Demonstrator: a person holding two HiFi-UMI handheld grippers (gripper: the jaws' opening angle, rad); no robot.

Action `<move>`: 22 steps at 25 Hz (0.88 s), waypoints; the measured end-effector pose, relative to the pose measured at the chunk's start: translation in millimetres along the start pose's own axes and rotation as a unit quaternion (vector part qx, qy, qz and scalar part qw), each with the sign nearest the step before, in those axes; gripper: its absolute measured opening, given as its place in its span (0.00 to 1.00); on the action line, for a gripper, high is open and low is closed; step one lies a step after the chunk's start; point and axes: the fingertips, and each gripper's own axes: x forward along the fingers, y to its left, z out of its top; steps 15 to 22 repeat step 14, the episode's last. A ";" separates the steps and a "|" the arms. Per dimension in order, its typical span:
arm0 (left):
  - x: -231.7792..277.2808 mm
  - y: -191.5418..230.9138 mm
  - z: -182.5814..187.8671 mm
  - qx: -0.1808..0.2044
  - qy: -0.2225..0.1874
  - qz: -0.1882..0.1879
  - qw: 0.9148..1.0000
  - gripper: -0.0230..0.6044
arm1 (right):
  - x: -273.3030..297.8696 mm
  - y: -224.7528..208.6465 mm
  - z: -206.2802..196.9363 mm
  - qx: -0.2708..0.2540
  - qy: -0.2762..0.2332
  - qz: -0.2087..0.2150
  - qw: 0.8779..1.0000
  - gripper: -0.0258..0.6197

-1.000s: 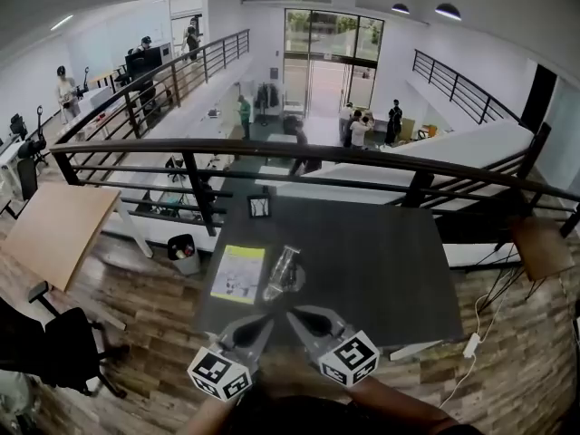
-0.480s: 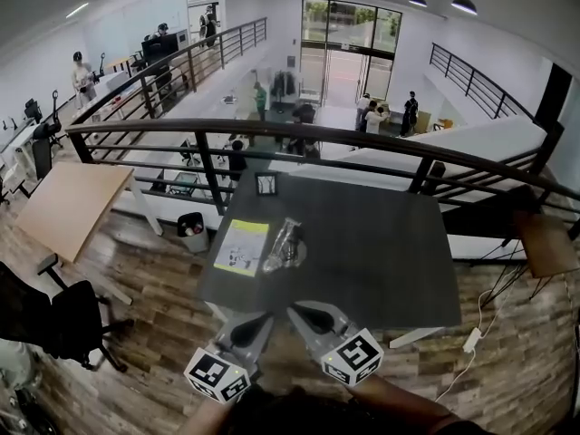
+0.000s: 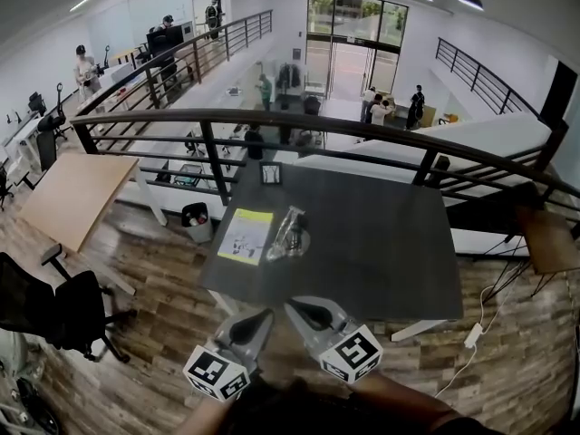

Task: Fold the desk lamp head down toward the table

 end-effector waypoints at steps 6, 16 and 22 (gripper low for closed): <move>-0.1 -3.3 -1.6 -0.002 -0.003 -0.003 1.000 0.04 | -3.9 2.3 -1.1 -0.005 0.000 -0.003 1.000 0.04; 2.2 -6.1 2.7 -0.005 -0.005 -0.005 1.000 0.04 | -7.5 1.4 -3.3 0.003 0.001 -0.009 1.000 0.04; 2.2 -6.1 2.7 -0.005 -0.005 -0.005 1.000 0.04 | -7.5 1.4 -3.3 0.003 0.001 -0.009 1.000 0.04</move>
